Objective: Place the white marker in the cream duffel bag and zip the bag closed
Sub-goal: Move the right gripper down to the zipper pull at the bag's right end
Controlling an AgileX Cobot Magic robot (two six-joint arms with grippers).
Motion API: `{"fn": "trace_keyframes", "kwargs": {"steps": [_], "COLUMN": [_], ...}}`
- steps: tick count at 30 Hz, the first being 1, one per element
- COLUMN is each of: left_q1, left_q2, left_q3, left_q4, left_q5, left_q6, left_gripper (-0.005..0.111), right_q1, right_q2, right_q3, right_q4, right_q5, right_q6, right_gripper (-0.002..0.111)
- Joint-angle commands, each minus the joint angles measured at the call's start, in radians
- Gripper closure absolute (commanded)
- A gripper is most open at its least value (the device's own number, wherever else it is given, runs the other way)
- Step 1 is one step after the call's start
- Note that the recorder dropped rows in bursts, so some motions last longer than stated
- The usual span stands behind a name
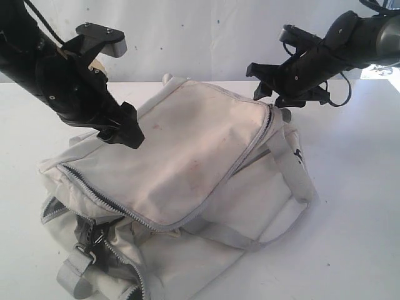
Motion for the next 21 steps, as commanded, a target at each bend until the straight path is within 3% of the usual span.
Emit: {"fn": "trace_keyframes", "kwargs": {"steps": [1, 7, 11, 14, 21], "left_q1": [-0.003, -0.003, -0.003, -0.003, -0.003], "left_q2": [-0.005, -0.005, -0.005, -0.005, -0.005], "left_q3": [-0.009, -0.009, -0.009, -0.009, -0.009], "left_q4": [0.007, 0.007, 0.007, 0.007, 0.007], "left_q5": [-0.007, -0.005, -0.005, -0.005, -0.012], "left_q6": [-0.012, -0.014, -0.018, -0.02, -0.019], "left_gripper": [0.024, 0.024, 0.024, 0.024, 0.024], "right_q1": [-0.011, -0.011, -0.011, -0.011, -0.011], "right_q2": [0.015, 0.015, 0.015, 0.009, -0.051], "right_q3": [-0.03, -0.03, -0.03, -0.032, -0.032], "right_q4": [-0.011, -0.059, -0.059, -0.064, -0.1], "right_q5": [0.062, 0.059, 0.066, 0.055, 0.003], "right_q6": [0.004, 0.063, 0.071, 0.063, 0.013], "right_gripper": [0.059, 0.064, 0.086, 0.108, 0.108]}}
